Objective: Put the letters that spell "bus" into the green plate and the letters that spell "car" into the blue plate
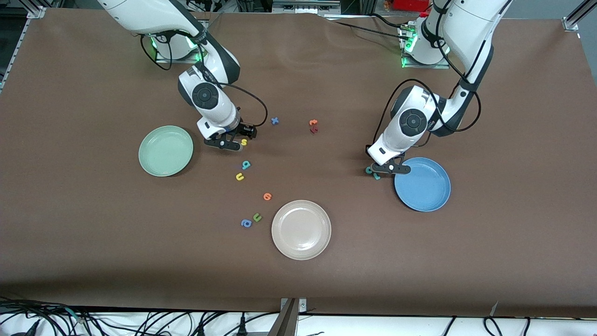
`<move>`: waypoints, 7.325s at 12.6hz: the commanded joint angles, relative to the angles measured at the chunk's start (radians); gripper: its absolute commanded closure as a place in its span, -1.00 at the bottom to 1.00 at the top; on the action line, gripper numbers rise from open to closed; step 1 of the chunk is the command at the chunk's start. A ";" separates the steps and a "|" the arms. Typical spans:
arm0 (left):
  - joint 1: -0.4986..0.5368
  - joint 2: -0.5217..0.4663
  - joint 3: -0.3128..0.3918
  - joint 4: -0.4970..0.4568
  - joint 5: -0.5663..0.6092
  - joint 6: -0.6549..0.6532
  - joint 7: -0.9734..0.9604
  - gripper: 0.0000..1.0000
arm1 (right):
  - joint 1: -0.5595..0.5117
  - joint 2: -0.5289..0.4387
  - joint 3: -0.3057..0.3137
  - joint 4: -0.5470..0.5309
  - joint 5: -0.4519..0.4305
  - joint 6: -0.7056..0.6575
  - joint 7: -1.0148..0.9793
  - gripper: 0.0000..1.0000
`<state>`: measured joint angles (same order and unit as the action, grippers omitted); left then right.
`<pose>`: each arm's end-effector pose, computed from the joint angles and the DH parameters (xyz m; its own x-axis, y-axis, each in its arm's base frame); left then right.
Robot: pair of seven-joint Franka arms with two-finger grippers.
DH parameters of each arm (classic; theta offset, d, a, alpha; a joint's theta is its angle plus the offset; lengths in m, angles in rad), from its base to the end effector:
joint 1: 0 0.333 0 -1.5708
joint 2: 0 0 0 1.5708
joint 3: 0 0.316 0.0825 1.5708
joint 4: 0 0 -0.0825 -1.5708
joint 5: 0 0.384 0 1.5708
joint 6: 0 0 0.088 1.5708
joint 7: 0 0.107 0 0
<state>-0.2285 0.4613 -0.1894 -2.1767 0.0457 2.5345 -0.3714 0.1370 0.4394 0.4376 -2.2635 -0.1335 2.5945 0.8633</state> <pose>0.5012 -0.2263 0.1717 0.9915 -0.0707 -0.1091 -0.0686 -0.9974 0.0235 0.4383 0.2975 0.1778 0.9722 -0.1979 -0.1248 -0.2039 -0.9783 -0.0367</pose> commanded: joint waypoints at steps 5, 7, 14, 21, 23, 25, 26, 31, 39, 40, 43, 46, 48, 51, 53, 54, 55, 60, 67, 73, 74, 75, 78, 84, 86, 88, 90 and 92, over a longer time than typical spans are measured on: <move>0.009 -0.055 0.002 0.064 0.037 -0.125 0.037 0.58 | 0.001 0.039 -0.010 -0.005 -0.023 0.084 -0.003 -0.45; 0.044 -0.055 0.004 0.173 0.037 -0.271 0.139 0.56 | 0.001 0.041 -0.010 -0.005 -0.023 0.087 -0.003 -0.29; 0.178 0.051 0.008 0.333 0.061 -0.319 0.391 -0.99 | 0.006 0.033 -0.017 -0.004 -0.094 0.087 0.039 -0.30; 0.081 0.095 -0.012 0.342 0.045 -0.252 0.237 -0.96 | 0.033 0.038 -0.037 0.006 -0.184 0.102 0.125 -0.29; 0.080 0.118 -0.013 0.344 0.037 -0.215 0.134 -0.80 | 0.033 0.038 -0.037 0.006 -0.186 0.102 0.125 -0.13; 0.054 0.140 -0.013 0.362 0.039 -0.211 -0.095 -0.55 | 0.033 0.038 -0.039 0.006 -0.186 0.102 0.125 0.15; 0.052 0.157 -0.013 0.380 0.030 -0.211 -0.168 -0.49 | 0.033 0.038 -0.039 0.006 -0.186 0.102 0.125 0.26; 0.034 0.189 -0.013 0.382 0.028 -0.211 -0.303 -0.28 | 0.030 0.033 -0.039 0.006 -0.186 0.095 0.151 0.81; 0.034 0.204 -0.015 0.368 0.026 -0.209 -0.322 0.58 | 0.021 -0.154 -0.089 0.193 -0.166 -0.503 0.010 0.84; 0.034 0.204 -0.015 0.368 0.025 -0.209 -0.322 0.78 | 0.021 -0.184 -0.124 0.190 -0.138 -0.522 -0.068 0.84; 0.034 0.200 -0.016 0.374 0.026 -0.214 -0.319 0.88 | 0.021 -0.246 -0.288 0.179 0.036 -0.576 -0.394 0.84; 0.041 0.168 -0.016 0.397 0.031 -0.241 -0.307 0.87 | 0.021 -0.246 -0.420 0.128 0.069 -0.548 -0.619 0.84; 0.040 0.158 -0.015 0.455 0.039 -0.348 -0.290 0.87 | 0.021 -0.222 -0.477 0.049 0.072 -0.399 -0.717 0.84; 0.070 0.158 -0.007 0.488 0.045 -0.410 -0.146 0.85 | 0.021 -0.176 -0.511 -0.016 0.072 -0.257 -0.794 0.84; 0.122 0.160 -0.007 0.486 0.045 -0.410 -0.008 0.84 | 0.019 -0.145 -0.526 -0.016 0.072 -0.246 -0.845 0.80; 0.153 0.160 -0.009 0.486 0.043 -0.408 0.056 0.79 | 0.019 -0.134 -0.534 -0.016 0.072 -0.246 -0.874 0.65; 0.170 0.163 -0.009 0.485 0.043 -0.408 0.092 0.69 | 0.018 -0.133 -0.536 -0.016 0.072 -0.248 -0.883 0.56; 0.153 0.166 -0.019 0.480 0.029 -0.410 0.060 -1.00 | 0.018 -0.169 -0.539 -0.007 0.078 -0.277 -0.868 -0.96; 0.063 0.175 -0.097 0.370 0.031 -0.274 -0.144 -0.99 | 0.064 -0.170 -0.249 0.148 0.204 -0.312 -0.269 -0.95; 0.060 0.171 -0.096 0.282 0.046 -0.157 -0.129 -0.17 | 0.242 -0.015 -0.254 0.205 0.189 -0.055 0.131 -0.95; 0.060 0.169 -0.096 0.272 0.046 -0.152 -0.129 0.04 | 0.243 0.005 -0.255 0.205 0.189 -0.016 0.132 -0.95; 0.061 0.168 -0.097 0.275 0.046 -0.154 -0.127 0.35 | 0.242 0.022 -0.257 0.205 0.189 0.007 0.131 -0.95; 0.063 0.162 -0.096 0.287 0.046 -0.171 -0.130 0.55 | 0.242 0.047 -0.275 0.205 0.172 0.013 0.131 -0.91; 0.217 0.059 -0.093 0.342 0.045 -0.359 0.169 0.51 | 0.243 0.126 -0.280 0.229 0.176 0.076 0.138 -0.81; 0.265 0.062 -0.087 0.341 0.046 -0.361 0.267 0.45 | 0.245 0.137 -0.280 0.234 0.175 0.088 0.149 -0.77; 0.278 0.065 -0.085 0.341 0.046 -0.361 0.281 -0.99 | 0.248 0.144 -0.280 0.246 0.175 0.088 0.151 -0.58; 0.276 0.062 -0.087 0.341 0.046 -0.361 0.276 -1.00 | 0.248 0.147 -0.280 0.249 0.175 0.088 0.151 -0.25; 0.276 0.033 -0.091 0.342 0.045 -0.393 0.270 -1.00 | 0.248 0.151 -0.280 0.248 0.173 0.088 0.149 0.25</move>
<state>0.0525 0.5333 -0.2777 -1.8312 0.0703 2.1819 -0.1016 0.3799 0.5628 0.1571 -2.0370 0.0538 2.6726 0.9899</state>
